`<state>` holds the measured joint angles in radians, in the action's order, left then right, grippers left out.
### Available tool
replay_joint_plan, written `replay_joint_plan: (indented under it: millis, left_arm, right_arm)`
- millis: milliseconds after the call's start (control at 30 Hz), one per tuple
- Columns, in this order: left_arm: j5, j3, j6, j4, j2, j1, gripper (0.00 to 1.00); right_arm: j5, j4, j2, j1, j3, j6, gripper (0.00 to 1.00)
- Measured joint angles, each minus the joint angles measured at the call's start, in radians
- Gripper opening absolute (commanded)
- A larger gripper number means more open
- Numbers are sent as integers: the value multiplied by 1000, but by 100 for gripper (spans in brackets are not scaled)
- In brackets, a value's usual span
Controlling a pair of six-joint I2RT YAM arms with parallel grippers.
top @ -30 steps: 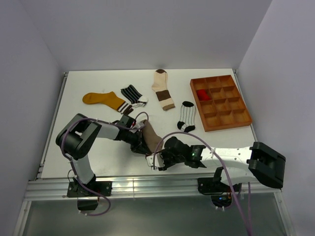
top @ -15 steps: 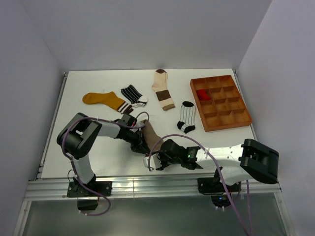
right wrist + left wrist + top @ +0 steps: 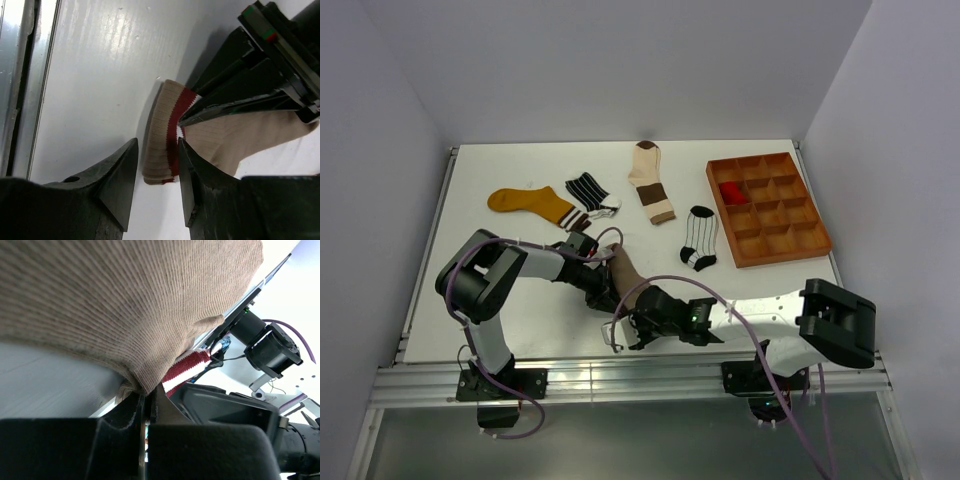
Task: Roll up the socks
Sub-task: Roll the sock at the center of the board.
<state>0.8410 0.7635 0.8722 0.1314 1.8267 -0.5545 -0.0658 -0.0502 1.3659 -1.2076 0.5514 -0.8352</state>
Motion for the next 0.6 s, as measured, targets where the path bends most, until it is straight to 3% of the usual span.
replay_joint_plan:
  millis: [133, 467, 600]
  left_arm:
    - [0, 0, 0, 0, 0, 1, 5]
    - [1, 0, -6, 2, 0, 6, 8]
    - [0, 0, -3, -1, 0, 7, 11]
  right_arm:
    - [5, 23, 43, -4, 21, 1, 41]
    - [19, 90, 108, 13, 95, 29, 16]
    - [-29, 138, 108, 50, 121, 42, 10]
